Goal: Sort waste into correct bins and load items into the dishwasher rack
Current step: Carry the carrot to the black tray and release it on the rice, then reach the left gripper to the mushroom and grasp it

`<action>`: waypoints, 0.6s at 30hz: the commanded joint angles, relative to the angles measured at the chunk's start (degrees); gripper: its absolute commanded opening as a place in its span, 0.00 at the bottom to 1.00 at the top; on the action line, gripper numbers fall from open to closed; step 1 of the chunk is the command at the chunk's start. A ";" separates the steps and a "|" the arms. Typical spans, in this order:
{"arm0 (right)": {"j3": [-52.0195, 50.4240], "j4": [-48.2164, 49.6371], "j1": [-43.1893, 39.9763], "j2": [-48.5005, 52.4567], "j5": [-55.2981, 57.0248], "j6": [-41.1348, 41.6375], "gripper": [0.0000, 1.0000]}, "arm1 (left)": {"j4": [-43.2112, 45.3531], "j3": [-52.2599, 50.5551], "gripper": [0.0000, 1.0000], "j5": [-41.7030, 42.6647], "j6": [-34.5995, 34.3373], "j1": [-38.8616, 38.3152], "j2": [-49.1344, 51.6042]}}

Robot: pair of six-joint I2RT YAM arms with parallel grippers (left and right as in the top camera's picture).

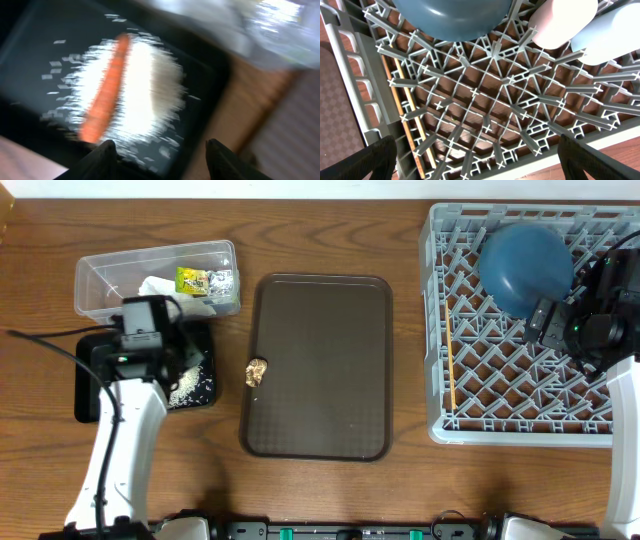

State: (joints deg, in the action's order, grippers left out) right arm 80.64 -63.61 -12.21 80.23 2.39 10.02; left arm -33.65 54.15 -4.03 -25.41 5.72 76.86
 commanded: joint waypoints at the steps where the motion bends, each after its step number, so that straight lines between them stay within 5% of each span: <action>1: 0.17 -0.04 -0.24 0.46 0.59 -0.66 0.96 | -0.61 0.83 0.61 3.85 0.72 -4.87 0.50; 8: 0.17 -0.07 -0.24 0.46 0.59 -0.66 0.96 | -0.74 0.55 0.66 3.82 3.98 -13.55 6.80; 18: 0.17 -0.07 -0.24 0.46 0.59 -0.66 0.96 | 0.72 0.55 0.67 7.32 5.70 -15.45 18.34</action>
State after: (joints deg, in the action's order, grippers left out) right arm 80.64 -63.61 -12.21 80.23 2.39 10.02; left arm -33.26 54.15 1.48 -21.34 -9.56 93.01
